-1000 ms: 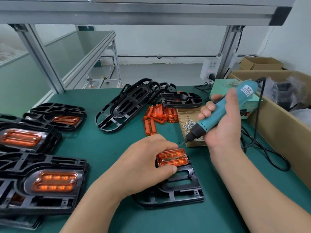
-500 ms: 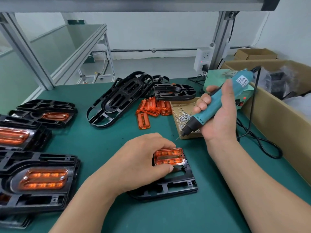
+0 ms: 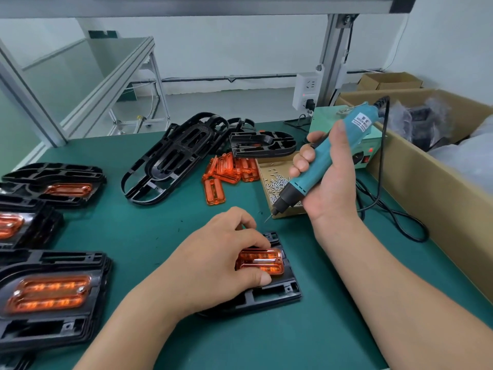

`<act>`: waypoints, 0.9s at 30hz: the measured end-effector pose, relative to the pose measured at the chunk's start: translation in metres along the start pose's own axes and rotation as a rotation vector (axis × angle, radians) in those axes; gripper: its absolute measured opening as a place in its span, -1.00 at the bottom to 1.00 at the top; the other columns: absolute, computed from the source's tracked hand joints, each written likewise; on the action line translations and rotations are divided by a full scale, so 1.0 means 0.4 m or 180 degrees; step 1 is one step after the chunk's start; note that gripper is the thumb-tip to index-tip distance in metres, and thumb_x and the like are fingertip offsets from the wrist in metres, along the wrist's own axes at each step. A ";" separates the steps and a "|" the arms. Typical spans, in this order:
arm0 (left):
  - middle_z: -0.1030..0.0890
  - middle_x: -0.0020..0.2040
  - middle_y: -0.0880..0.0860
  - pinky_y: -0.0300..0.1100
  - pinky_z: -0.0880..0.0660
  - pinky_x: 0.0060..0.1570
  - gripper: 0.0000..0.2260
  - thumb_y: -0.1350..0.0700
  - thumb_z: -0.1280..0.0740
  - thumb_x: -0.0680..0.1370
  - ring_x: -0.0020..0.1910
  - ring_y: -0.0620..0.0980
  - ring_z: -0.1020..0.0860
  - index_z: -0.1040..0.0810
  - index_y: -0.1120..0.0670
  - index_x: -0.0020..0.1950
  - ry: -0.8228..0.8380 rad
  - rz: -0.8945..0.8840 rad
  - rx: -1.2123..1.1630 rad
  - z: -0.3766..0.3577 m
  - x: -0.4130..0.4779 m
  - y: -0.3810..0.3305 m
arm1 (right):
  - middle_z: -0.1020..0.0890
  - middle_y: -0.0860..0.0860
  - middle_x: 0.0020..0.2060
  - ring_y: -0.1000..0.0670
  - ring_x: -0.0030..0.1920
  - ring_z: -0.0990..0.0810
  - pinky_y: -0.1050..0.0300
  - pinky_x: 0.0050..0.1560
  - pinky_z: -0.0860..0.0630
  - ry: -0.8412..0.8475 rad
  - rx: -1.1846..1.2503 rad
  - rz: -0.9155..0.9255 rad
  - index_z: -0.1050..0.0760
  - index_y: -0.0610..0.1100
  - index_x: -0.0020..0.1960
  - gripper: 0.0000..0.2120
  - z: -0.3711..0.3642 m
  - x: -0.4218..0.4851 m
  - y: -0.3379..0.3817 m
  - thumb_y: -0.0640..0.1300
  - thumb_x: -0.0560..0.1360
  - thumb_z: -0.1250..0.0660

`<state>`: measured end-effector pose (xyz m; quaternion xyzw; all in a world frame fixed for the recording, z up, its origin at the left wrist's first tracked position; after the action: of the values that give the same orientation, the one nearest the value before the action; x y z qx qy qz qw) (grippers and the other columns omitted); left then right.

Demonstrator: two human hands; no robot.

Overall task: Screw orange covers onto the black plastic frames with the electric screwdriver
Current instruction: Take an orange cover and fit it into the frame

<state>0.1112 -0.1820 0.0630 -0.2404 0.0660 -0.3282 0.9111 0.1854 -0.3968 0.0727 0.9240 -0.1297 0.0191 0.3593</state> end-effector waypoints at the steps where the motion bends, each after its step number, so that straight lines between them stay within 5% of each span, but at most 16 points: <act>1: -0.30 0.26 -0.36 -0.27 -0.40 0.24 -0.56 -0.34 -0.43 0.50 0.28 -0.31 -0.35 -0.55 -0.28 0.34 0.0022 0.0024 -0.0009 0.000 -0.001 0.002 | -0.46 0.01 -0.34 0.05 -0.40 -0.44 0.16 -0.35 -0.46 -0.0007 0.0008 -0.0004 -0.54 -0.11 -0.04 -0.63 0.000 0.000 0.002 0.21 0.64 -0.34; 9: -0.50 0.18 -0.30 -0.24 -0.42 0.26 -0.86 -0.06 -0.35 0.64 0.22 -0.27 -0.46 -0.58 -0.23 0.19 -0.0211 0.0097 -0.0059 0.004 0.003 0.011 | -0.46 0.00 -0.34 0.04 -0.40 -0.44 0.15 -0.35 -0.46 -0.0046 0.0002 0.0011 -0.54 -0.12 -0.04 -0.62 -0.001 0.000 0.008 0.21 0.65 -0.33; 21: -0.41 0.22 -0.32 -0.22 -0.38 0.32 -0.59 -0.24 -0.36 0.57 0.27 -0.29 -0.34 -0.30 -0.29 0.36 -0.0113 0.0346 0.0178 -0.013 0.002 0.013 | -0.53 -0.06 -0.34 -0.02 -0.38 -0.53 0.11 -0.35 -0.58 -0.0023 -0.0400 -0.0856 -0.52 -0.19 0.05 -0.67 0.004 0.015 0.006 0.09 0.61 -0.43; 27: -0.40 0.12 -0.26 -0.14 -0.43 0.27 -0.51 -0.38 -0.26 0.55 0.21 -0.23 -0.39 -0.42 -0.24 0.43 0.0103 0.0530 0.0363 0.001 -0.004 0.024 | -0.57 -0.07 -0.31 0.01 -0.44 -0.53 0.14 -0.44 -0.55 0.0942 -0.1490 -0.1359 -0.48 -0.21 0.15 -0.71 -0.004 0.000 0.026 -0.01 0.62 -0.43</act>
<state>0.1157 -0.1743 0.0588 -0.1764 0.0816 -0.2584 0.9463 0.1828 -0.4029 0.0807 0.8100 0.1191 0.0469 0.5723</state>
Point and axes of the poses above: each hand's wrist, its own x-axis towards the middle knuckle, its own z-axis out of the back of the hand, y = z × x, the point moved 2 cm from there along x, towards the middle knuckle
